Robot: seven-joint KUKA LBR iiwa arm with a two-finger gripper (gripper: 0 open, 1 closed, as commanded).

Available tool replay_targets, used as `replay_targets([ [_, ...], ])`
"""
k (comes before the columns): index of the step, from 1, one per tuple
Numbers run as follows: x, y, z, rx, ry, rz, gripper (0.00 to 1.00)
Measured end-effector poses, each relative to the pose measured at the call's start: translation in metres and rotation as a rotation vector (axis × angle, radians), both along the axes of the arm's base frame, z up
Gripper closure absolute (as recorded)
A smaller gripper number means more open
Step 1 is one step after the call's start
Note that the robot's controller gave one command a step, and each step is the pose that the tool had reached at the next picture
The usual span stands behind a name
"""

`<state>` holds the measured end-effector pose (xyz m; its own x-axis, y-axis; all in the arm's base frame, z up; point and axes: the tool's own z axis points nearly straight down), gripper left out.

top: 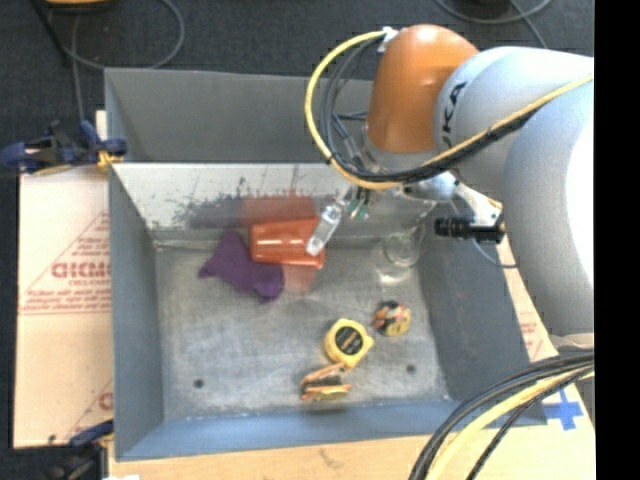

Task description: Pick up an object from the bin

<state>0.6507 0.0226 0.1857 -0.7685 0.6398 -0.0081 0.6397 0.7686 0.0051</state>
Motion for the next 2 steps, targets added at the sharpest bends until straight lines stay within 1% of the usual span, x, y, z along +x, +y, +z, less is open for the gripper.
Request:
replay_targets([
  [1,-0.008,0.003,-0.047,0.003,0.005,-0.196,0.0],
  [2,-0.009,0.017,-0.105,0.0,0.01,-0.112,1.0],
])
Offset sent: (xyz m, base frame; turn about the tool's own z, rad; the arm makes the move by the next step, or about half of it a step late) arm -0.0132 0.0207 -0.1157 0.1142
